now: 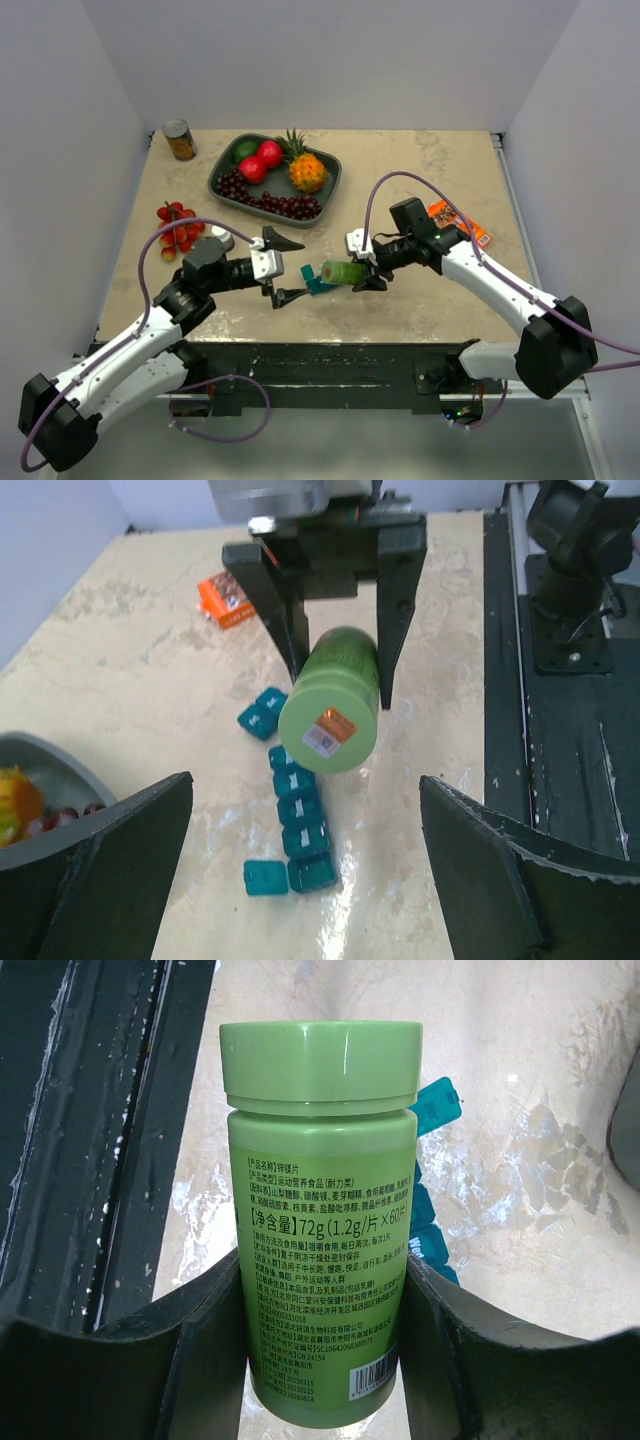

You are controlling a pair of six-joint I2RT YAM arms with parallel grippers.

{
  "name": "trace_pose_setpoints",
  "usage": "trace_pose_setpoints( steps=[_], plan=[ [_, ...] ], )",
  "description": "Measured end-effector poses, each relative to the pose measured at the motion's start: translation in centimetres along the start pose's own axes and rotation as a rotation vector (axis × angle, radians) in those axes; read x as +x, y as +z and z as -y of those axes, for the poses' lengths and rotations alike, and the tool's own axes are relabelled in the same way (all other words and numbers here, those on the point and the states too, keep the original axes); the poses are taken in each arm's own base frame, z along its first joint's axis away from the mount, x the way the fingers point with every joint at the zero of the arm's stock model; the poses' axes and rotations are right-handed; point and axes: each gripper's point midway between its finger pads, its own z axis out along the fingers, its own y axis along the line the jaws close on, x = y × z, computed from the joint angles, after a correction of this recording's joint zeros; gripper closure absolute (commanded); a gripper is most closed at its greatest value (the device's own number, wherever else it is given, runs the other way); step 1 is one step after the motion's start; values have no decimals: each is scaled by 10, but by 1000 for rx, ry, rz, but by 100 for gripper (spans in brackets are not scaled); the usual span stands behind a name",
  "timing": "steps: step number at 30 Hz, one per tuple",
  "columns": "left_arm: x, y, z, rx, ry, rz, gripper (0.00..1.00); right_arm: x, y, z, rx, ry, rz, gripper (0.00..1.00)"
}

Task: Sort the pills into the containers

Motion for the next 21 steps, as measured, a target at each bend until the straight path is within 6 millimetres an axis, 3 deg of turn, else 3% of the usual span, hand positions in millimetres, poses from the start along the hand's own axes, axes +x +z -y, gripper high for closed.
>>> trace_pose_setpoints(
  steps=[5,21],
  plan=[
    [-13,7,3,44,41,62,2,0,0,0,0,-5,0,100],
    [4,44,17,134,41,30,4,0,0,0,0,-5,1,100]
  ],
)
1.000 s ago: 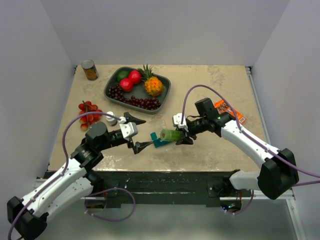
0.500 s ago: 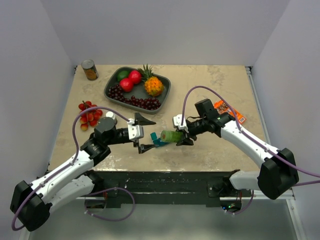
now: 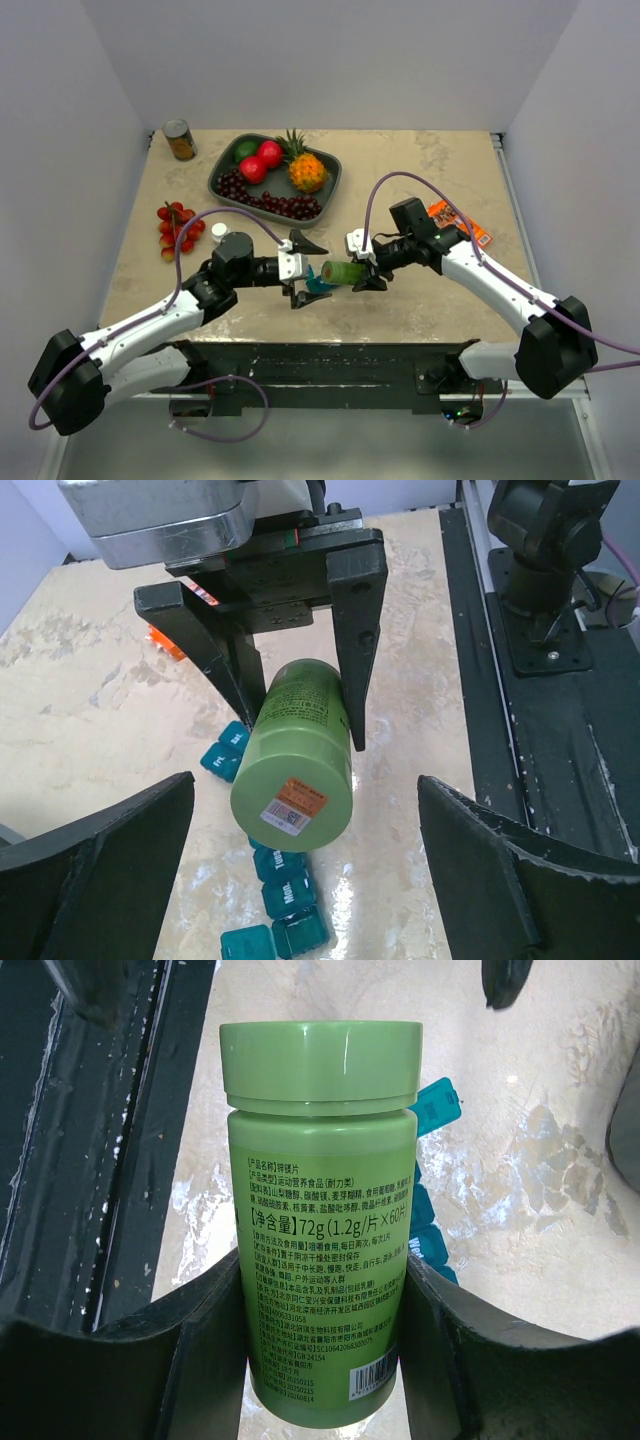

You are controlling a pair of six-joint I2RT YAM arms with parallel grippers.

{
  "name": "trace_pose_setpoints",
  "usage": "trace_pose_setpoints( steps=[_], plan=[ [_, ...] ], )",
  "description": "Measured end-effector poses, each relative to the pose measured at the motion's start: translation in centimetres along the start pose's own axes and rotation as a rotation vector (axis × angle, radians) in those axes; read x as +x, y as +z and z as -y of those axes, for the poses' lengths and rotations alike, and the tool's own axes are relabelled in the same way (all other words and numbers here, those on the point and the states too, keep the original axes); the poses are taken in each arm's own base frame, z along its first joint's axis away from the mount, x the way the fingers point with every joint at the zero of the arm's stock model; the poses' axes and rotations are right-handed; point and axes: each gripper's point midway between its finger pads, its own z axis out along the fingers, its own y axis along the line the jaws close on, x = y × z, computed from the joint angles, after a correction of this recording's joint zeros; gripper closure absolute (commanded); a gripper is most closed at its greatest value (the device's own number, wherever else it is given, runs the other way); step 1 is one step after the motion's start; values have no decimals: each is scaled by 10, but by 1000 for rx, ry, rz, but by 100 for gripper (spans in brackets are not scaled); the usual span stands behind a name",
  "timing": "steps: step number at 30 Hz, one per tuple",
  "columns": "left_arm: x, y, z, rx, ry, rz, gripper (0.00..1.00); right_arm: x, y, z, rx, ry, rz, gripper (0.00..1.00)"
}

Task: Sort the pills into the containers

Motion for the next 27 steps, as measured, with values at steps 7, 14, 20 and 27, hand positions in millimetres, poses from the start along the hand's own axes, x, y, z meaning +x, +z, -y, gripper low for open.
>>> trace_pose_setpoints(
  steps=[7,14,20,27],
  plan=[
    [7,10,-6,-21,25,-43,32,0,0,0,0,0,0,100],
    [14,13,-9,-24,-2,-90,32,0,0,0,0,0,0,100],
    [17,10,-6,-27,-19,-103,27,0,0,0,0,0,1,100],
    [17,9,-6,-26,-19,-101,43,0,0,0,-1,0,0,100]
  ],
)
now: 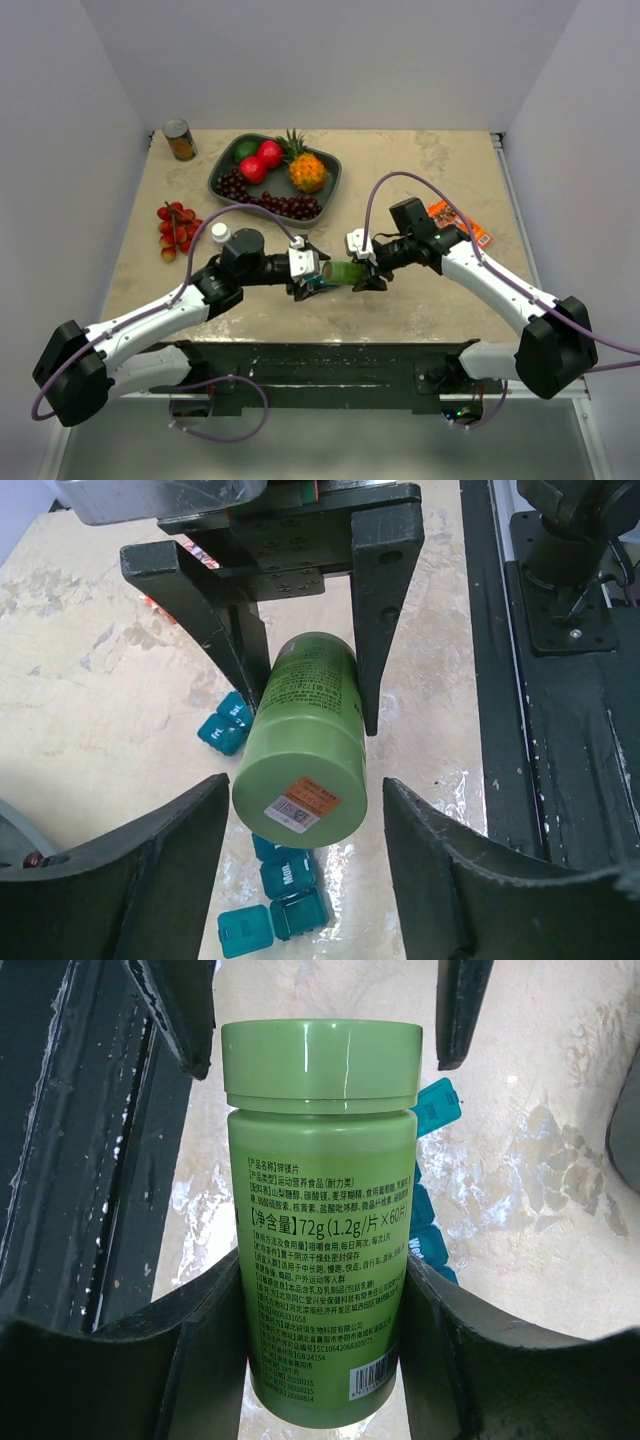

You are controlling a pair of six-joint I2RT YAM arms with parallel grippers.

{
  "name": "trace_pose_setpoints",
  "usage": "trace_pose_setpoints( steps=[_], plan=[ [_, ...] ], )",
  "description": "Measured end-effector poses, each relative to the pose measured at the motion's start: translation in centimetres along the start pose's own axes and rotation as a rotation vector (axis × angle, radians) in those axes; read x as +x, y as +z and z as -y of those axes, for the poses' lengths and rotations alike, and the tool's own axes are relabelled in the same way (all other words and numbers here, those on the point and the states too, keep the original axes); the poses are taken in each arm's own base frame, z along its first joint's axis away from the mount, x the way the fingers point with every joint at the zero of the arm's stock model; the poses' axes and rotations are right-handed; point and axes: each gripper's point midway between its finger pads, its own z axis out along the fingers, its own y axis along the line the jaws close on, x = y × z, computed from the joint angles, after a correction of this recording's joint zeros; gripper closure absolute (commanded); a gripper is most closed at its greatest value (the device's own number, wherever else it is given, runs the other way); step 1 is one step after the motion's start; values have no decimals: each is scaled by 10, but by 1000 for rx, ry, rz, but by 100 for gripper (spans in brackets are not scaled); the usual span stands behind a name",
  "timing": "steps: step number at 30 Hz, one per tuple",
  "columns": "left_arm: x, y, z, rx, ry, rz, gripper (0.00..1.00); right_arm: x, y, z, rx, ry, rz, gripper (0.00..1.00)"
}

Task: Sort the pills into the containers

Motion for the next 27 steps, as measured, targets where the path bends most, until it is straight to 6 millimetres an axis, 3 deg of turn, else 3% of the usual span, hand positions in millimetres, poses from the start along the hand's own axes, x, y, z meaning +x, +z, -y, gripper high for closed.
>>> trace_pose_setpoints(
  steps=[1,2,4,5,10,14,18,27],
  plan=[
    [1,0,0,1,-3,-1,50,0,0,0,0,0,0,100],
    [2,1,0,2,-8,-4,68,0,0,0,0,0,0,100],
    [4,2,1,3,-22,-12,85,2,0,-1,-2,8,-8,100],
    [5,2,1,2,-28,-15,98,2,0,-2,-4,11,-10,100],
    [4,2,2,-9,-118,-18,100,3,0,-3,-7,16,-10,100],
    [2,0,1,-70,-358,-48,100,2,0,-2,-7,15,-6,100],
    [-5,-4,1,-131,-709,-86,100,-3,1,-2,-12,15,19,100],
    [1,0,7,-261,-1558,-89,100,0,0,-8,-26,44,7,100]
  ],
)
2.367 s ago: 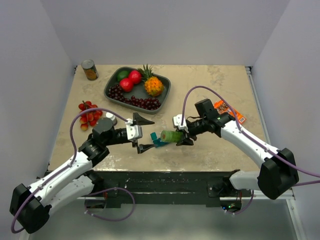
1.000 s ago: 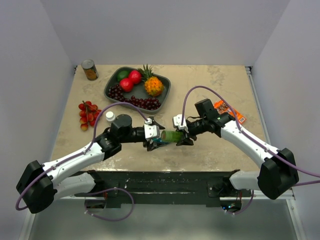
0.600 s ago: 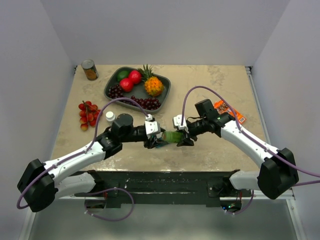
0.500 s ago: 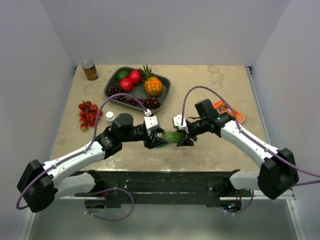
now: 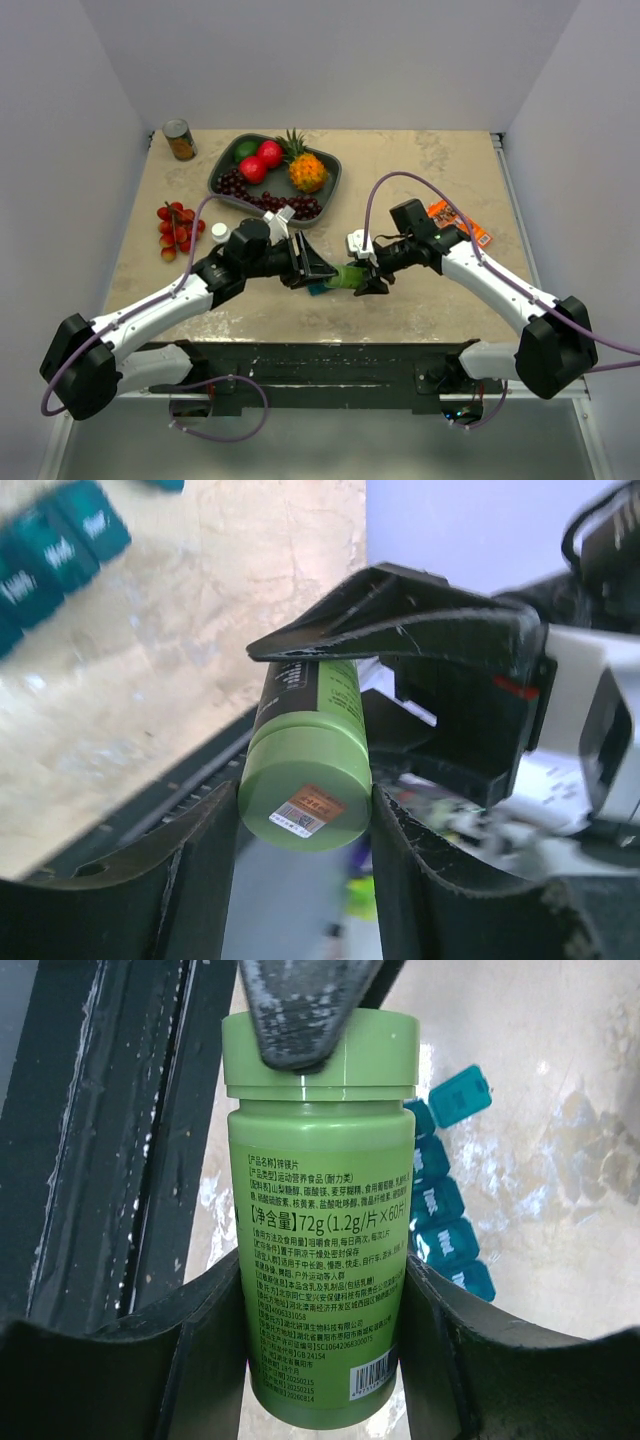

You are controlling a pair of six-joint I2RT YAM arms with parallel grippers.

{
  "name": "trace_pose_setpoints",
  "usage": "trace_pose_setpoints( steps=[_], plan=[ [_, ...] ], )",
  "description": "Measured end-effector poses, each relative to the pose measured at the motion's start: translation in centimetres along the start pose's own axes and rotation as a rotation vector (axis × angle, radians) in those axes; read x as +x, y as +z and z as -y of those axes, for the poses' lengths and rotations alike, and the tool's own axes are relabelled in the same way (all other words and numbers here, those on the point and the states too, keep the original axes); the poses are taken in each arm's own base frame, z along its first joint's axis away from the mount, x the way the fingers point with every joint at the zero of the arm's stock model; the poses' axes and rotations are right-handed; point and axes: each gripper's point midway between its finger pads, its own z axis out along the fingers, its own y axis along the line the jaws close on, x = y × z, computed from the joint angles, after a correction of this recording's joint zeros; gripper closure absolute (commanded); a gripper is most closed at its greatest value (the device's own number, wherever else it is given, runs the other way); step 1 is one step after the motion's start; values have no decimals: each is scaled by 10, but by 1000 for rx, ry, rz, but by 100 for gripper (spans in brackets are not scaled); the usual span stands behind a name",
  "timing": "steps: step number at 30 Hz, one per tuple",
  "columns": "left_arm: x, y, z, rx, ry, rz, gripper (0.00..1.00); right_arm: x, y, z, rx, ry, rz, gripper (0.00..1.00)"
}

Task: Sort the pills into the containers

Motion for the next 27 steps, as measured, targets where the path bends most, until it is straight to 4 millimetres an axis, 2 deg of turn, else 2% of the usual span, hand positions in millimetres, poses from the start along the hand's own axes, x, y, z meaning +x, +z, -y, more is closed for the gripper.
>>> trace_pose_setpoints(
  steps=[4,7,21,24,25,27],
  plan=[
    [1,7,-4,-12,-238,-4,100,7,-2,-2,1,25,-27,100],
    [1,8,-4,-15,-343,1,100,8,-3,-2,7,19,-33,100],
    [0,3,-2,1,-510,22,100,4,-6,1,23,-11,-21,100],
    [0,0,-3,12,-520,28,78,2,-5,2,25,-22,-15,100],
    [-1,0,-2,15,-521,29,62,1,-5,2,25,-23,-15,100],
    [-1,0,-2,25,-518,28,46,1,-5,3,28,-27,-12,100]
  ],
)
